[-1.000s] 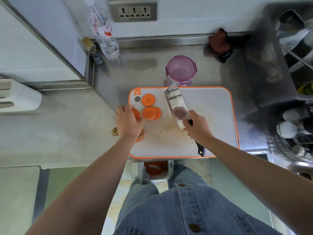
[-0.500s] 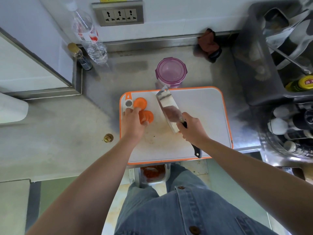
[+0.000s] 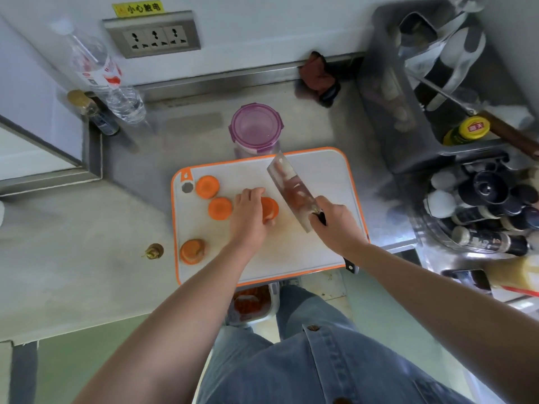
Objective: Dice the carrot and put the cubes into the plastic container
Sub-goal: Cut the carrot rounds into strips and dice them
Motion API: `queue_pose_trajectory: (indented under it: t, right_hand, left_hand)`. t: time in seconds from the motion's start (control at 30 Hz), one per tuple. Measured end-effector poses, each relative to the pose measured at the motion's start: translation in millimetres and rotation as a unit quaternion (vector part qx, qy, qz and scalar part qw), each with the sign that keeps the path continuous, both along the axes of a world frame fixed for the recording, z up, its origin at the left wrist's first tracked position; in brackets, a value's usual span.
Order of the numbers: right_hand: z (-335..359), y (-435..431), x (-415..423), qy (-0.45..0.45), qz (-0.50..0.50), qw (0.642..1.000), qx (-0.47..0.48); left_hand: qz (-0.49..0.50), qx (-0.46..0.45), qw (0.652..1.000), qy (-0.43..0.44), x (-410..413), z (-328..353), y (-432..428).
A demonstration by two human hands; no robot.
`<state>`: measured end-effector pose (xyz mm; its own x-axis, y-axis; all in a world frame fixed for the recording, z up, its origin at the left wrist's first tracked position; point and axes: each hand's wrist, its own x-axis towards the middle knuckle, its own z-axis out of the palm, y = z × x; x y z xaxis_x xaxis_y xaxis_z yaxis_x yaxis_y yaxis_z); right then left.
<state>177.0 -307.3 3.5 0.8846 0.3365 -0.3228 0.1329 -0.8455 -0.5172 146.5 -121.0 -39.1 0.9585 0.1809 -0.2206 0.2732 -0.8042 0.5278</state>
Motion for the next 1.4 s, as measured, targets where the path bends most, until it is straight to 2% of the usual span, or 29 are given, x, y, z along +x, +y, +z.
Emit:
queue_pose_trajectory:
  t: [0.17,0.3,0.43,0.63,0.9,1.17,1.4]
  right_hand:
    - [-5,-23,0,-0.027,0.011,0.999,-0.038]
    - [-8,-24,-2,-0.030,0.041,0.998,-0.049]
    - [-6,-17,-6,-0.037,0.081,0.994,-0.059]
    - [-3,-8,-12,-0.027,0.116,0.991,-0.066]
    - [-8,-4,-10,0.008,0.131,0.989,-0.064]
    - [-2,-12,-4,0.026,0.145,0.987,-0.057]
    - [-2,-12,-2,0.052,0.148,0.986,-0.051]
  left_hand:
    - [-0.015,0.038,0.999,0.008,6,-4,-27]
    - [0.042,0.063,0.997,0.014,-1,2,-26]
    - [0.165,-0.019,0.985,0.049,-12,5,-19]
    - [0.153,-0.066,0.986,0.030,-15,0,-27]
    - [0.253,-0.121,0.959,0.035,-12,-5,-36]
    - [0.273,-0.155,0.948,0.048,-5,-11,-36]
    - [0.237,-0.150,0.959,0.041,-5,-10,-36]
